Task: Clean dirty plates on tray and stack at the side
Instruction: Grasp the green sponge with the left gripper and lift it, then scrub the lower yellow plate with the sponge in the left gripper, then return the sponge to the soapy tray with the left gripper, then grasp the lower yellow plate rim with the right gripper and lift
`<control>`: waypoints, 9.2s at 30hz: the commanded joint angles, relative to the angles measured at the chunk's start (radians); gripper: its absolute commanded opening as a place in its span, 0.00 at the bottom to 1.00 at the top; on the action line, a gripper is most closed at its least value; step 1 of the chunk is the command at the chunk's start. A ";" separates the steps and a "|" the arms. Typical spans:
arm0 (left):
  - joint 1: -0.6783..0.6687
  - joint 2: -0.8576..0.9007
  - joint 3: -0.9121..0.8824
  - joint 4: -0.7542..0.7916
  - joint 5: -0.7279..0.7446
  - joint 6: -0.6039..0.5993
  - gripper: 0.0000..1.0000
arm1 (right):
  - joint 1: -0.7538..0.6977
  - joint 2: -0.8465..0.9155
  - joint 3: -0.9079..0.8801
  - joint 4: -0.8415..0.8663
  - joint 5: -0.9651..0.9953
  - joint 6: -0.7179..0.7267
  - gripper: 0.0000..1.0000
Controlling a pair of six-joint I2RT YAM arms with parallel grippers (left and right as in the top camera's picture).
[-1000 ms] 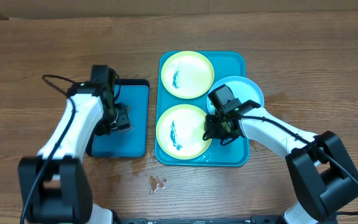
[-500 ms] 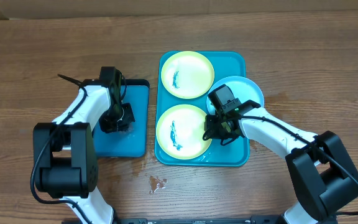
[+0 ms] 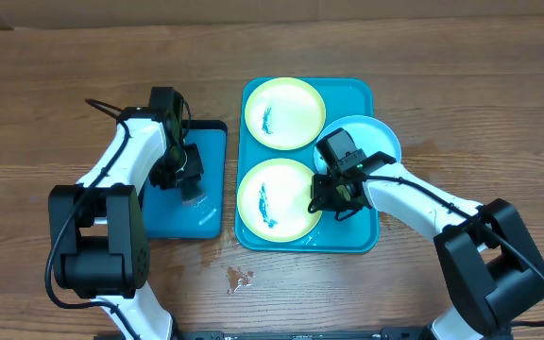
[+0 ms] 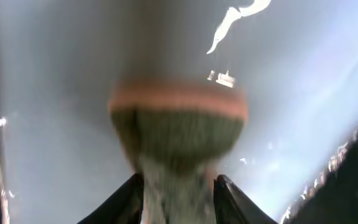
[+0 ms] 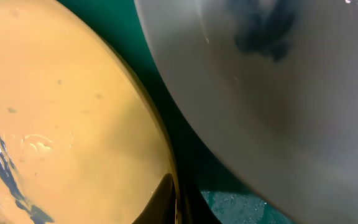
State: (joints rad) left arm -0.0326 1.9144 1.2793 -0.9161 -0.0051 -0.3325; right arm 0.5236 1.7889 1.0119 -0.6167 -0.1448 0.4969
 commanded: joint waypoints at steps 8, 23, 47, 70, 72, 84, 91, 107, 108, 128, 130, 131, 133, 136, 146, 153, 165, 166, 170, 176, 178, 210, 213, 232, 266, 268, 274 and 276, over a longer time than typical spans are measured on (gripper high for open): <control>-0.007 0.007 -0.101 0.044 -0.004 0.037 0.04 | -0.005 0.020 -0.011 -0.018 0.066 0.011 0.04; -0.111 -0.106 0.203 -0.217 0.192 0.116 0.04 | -0.043 0.020 -0.011 -0.013 0.125 0.217 0.04; -0.469 0.070 -0.035 0.196 -0.079 -0.003 0.04 | -0.014 0.020 -0.011 -0.024 0.125 0.123 0.04; -0.477 0.140 0.008 0.219 0.529 0.249 0.04 | -0.014 0.020 -0.011 -0.025 0.125 0.123 0.04; -0.478 0.140 0.008 0.183 0.534 0.292 0.04 | -0.014 0.020 -0.011 -0.024 0.125 0.123 0.04; -0.491 0.137 0.008 -0.025 0.038 0.068 0.04 | -0.014 0.020 -0.011 -0.024 0.125 0.123 0.04; -0.429 0.129 0.016 -0.101 -0.319 -0.137 0.04 | -0.014 0.020 -0.011 -0.025 0.125 0.123 0.04; -0.433 0.134 0.034 0.291 0.287 0.052 0.04 | -0.014 0.020 -0.011 -0.024 0.126 0.097 0.04; -0.437 0.139 0.034 0.312 0.324 0.026 0.04 | -0.014 0.020 -0.011 -0.024 0.126 0.097 0.04; -0.470 0.226 0.040 0.214 0.620 -0.066 0.04 | -0.014 0.020 -0.011 -0.024 0.129 0.078 0.04; -0.458 0.225 0.050 0.141 0.516 -0.099 0.04 | -0.014 0.020 -0.011 -0.024 0.129 0.078 0.04; -0.451 0.221 0.058 0.104 0.452 -0.115 0.04 | -0.014 0.020 -0.011 -0.024 0.129 0.078 0.04; -0.438 0.210 0.075 0.040 0.310 -0.136 0.04 | -0.014 0.020 -0.011 -0.024 0.129 0.078 0.04; -0.431 0.194 0.100 -0.034 0.063 -0.163 0.04 | -0.014 0.020 -0.011 -0.024 0.129 0.078 0.04; -0.431 0.180 0.190 -0.114 -0.333 -0.175 0.04 | -0.014 0.020 -0.011 -0.024 0.129 0.078 0.04; -0.432 0.180 0.301 -0.151 -0.340 -0.196 0.04 | -0.014 0.020 -0.011 -0.024 0.129 0.077 0.04; -0.426 0.054 0.505 -0.344 -0.259 -0.199 0.04 | -0.014 0.020 -0.011 -0.032 0.129 0.077 0.04; -0.422 0.022 0.508 -0.351 -0.260 -0.197 0.04 | -0.014 0.020 -0.011 -0.033 0.129 0.077 0.04; -0.374 -0.111 0.508 -0.385 -0.269 -0.154 0.04 | -0.014 0.020 -0.011 -0.044 0.129 0.074 0.04; -0.212 -0.154 0.476 -0.488 -0.271 -0.138 0.04 | -0.014 0.020 -0.011 -0.051 0.129 0.071 0.04; -0.156 -0.154 0.398 -0.465 -0.244 -0.138 0.04 | -0.014 0.020 -0.011 -0.051 0.129 0.071 0.04; 0.092 -0.510 0.373 -0.464 0.029 -0.041 0.88 | 0.134 -0.132 0.386 -0.329 0.216 -0.038 0.04; 0.126 -0.610 0.410 -0.476 0.052 -0.041 1.00 | 0.205 -0.132 0.454 -0.279 0.296 -0.039 0.04; 0.129 -0.900 0.422 -0.502 0.053 -0.027 1.00 | 0.541 -0.012 0.459 0.172 1.001 -0.154 0.04; 0.129 -0.888 0.422 -0.501 0.053 -0.027 1.00 | 0.695 -0.012 0.459 0.294 1.323 -0.428 0.04; 0.129 -0.888 0.422 -0.502 0.053 -0.026 1.00 | 0.695 -0.012 0.459 0.294 1.323 -0.428 0.04; 0.129 -0.888 0.422 -0.502 0.054 -0.027 1.00 | 0.695 -0.012 0.459 0.294 1.323 -0.428 0.04; 0.129 -0.888 0.422 -0.502 0.054 -0.027 1.00 | 0.695 -0.012 0.459 0.294 1.323 -0.428 0.04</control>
State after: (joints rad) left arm 0.0933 1.0241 1.6886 -1.4185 0.0345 -0.3817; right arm 1.2133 1.7927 1.4559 -0.3317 1.1576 0.0662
